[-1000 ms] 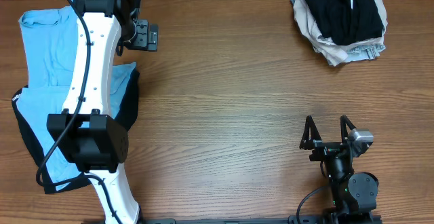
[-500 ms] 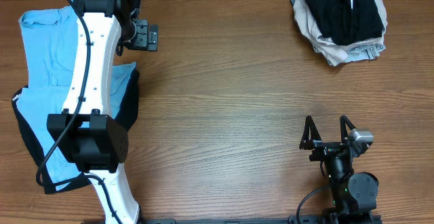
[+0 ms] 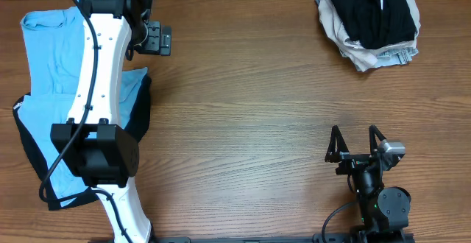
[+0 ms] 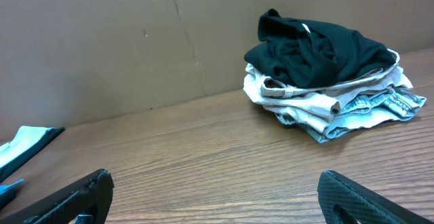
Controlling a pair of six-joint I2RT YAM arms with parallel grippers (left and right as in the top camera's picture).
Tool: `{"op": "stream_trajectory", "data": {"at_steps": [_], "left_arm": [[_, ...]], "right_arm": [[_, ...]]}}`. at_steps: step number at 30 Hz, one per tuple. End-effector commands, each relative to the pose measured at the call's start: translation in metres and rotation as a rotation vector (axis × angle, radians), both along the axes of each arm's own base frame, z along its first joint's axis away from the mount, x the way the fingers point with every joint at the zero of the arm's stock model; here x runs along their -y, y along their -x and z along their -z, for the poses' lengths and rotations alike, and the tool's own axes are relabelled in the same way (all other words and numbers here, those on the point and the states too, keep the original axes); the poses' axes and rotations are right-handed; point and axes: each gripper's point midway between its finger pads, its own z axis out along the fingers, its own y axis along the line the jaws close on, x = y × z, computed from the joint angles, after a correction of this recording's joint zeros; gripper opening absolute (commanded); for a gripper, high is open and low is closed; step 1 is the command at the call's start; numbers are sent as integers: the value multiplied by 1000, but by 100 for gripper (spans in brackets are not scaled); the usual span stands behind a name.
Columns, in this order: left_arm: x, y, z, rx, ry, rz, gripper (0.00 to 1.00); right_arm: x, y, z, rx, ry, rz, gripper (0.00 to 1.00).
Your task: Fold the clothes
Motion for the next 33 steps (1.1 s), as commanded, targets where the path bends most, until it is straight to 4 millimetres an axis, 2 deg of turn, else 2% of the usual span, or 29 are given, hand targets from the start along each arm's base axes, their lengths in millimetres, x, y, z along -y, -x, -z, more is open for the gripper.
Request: {"op": "stream_trajectory", "data": {"at_steps": [1,20,33], "left_arm": [[-4,-3,2,-1,6,-1,100],[-3,-3,2,-1,6,2,100],[23,-2,2,0,6,57,100]], "right_arm": [[2,0,2,5,-2,6,100],[1,0,2,5,-2,5,100],[2,0,2,5,-2,6,100]]}}
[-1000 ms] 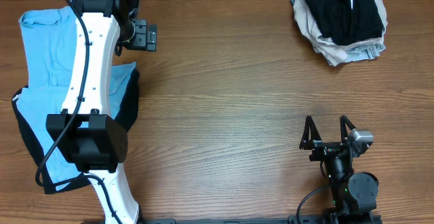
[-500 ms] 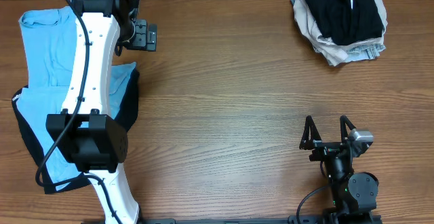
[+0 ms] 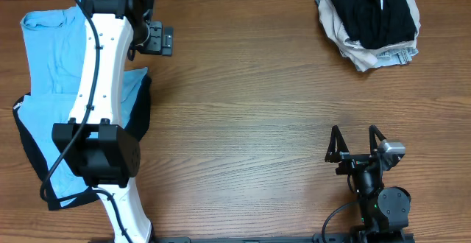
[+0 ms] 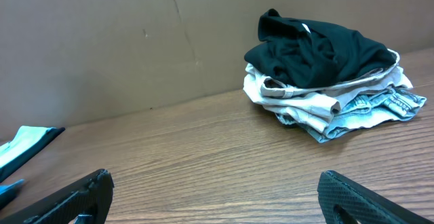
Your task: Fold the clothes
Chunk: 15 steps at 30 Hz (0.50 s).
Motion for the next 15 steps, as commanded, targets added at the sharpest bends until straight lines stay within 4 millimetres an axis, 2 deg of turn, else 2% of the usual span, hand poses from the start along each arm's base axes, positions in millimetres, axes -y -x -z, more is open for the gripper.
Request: {"op": "stream_trajectory", "data": {"at_steps": [1,4,7,13,14,15], "left_arm": [[14,-2,0,3,6,37,100],[17,0,-10,25,7,45,100],[17,5,-36,85,12,46,100],[14,39,-128,300,27,46,100],[13,47,-146,343,30,46,100],[12,65,-175,418,35,46,100]], "right_arm": [[1,0,2,4,-2,5,100],[1,0,2,4,-2,5,100],[1,0,2,4,-2,5,100],[1,0,2,4,-2,5,100],[1,0,2,4,-2,5,100],[1,0,2,4,-2,5,100]]}}
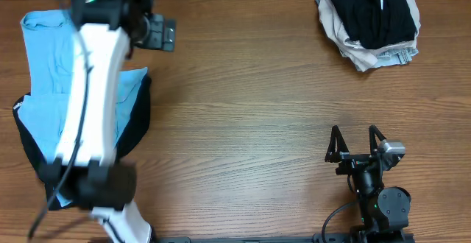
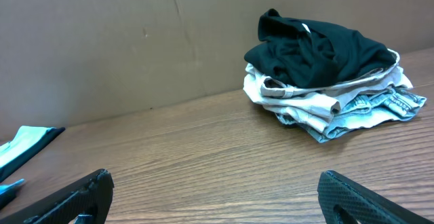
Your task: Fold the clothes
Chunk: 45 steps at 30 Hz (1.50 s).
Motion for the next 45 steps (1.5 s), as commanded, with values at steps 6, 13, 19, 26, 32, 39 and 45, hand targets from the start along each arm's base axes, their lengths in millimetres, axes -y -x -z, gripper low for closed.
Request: {"op": "stream_trajectory", "data": {"at_steps": [6,13,19,26,32,39,45], "left_arm": [[-7,93,-153,401,38,12,100],[-19,160,-188,510,-2,12,100],[-26,176,-172,628,43,-21,100],[-12,156,-105,829,163,34,100],[-13,152,-39,984,243,-8,100],[-19,170,18,1126,230,-26,100],[-26,184,41,1161,213,-59,100]], "right_arm": [[1,0,2,4,-2,5,100],[1,0,2,4,-2,5,100],[1,0,2,4,-2,5,100],[1,0,2,4,-2,5,100],[1,0,2,4,-2,5,100],[1,0,2,5,-2,5,100],[1,0,2,4,-2,5,100]]}}
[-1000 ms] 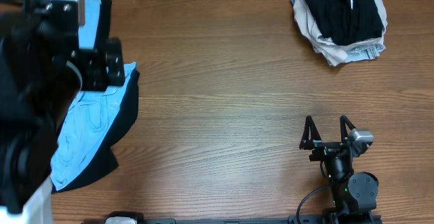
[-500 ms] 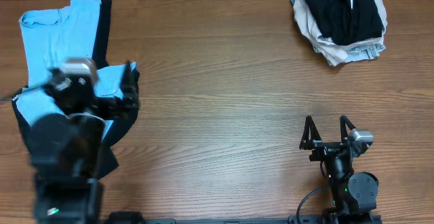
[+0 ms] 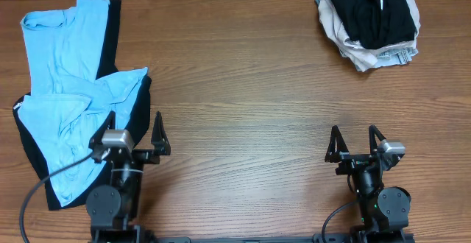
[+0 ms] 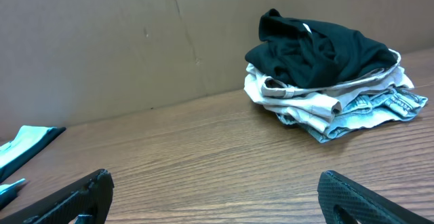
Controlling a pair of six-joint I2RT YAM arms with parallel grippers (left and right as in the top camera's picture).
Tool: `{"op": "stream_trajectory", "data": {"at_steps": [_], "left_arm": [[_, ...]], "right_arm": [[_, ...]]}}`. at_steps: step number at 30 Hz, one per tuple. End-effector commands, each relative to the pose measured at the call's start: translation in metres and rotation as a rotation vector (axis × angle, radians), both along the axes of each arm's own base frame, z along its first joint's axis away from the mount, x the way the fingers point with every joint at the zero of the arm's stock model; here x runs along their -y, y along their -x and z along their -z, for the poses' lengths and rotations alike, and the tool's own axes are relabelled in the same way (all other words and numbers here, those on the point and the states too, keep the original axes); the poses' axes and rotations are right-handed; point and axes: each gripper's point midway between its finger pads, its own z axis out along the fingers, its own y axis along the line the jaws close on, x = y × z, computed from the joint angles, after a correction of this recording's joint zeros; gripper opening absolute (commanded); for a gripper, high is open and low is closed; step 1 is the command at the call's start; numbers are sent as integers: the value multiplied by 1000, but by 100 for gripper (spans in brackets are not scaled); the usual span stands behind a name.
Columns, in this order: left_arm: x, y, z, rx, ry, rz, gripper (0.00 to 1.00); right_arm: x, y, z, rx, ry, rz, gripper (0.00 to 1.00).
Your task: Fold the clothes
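A light blue garment [image 3: 70, 88] lies spread over a black one [image 3: 29, 155] at the table's left side. A pile of clothes [image 3: 374, 18], black on top of beige and pale blue, sits at the back right; the right wrist view shows the same pile [image 4: 325, 78]. My left gripper [image 3: 133, 132] is at the near left, open, its fingers by the blue garment's right edge, nothing between them. My right gripper [image 3: 355, 141] stands open at the near right, empty; in the right wrist view its fingertips [image 4: 81, 193] hover above bare wood.
A brown cardboard wall [image 4: 102, 41] runs along the table's back edge. The wooden table [image 3: 250, 110] stretches between the two arms. A corner of the blue and black clothing [image 4: 20, 146] shows at the left of the right wrist view.
My left arm was stretched to the back left, its gripper near the blue garment's top; now it is folded back at the near left, gripper open. The right arm is unchanged.
At first my left arm reached across the blue garment, gripper at the back left near the table's far edge. It stayed there, then appeared blurred in motion. Now it rests at the near left, and the blue garment lies fully uncovered. The right arm never moved.
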Motion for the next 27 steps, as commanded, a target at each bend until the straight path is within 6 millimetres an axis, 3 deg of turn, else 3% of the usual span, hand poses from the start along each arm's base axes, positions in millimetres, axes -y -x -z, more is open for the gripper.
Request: {"op": "stream_trajectory", "data": {"at_steps": [1,8,15,18,27], "left_arm": [[-10,8,9,32,18,-49,100],[-14,13,36,33,36,-67,100],[-24,17,63,-68,50,-109,100],[-25,18,85,-158,51,-115,100],[-26,18,83,-153,40,-115,100]], "right_arm": [[2,0,1,5,-2,8,100],[2,0,1,5,-2,8,100],[2,0,1,5,-2,8,100],[2,0,1,5,-2,8,100],[2,0,1,5,-2,8,100]]}}
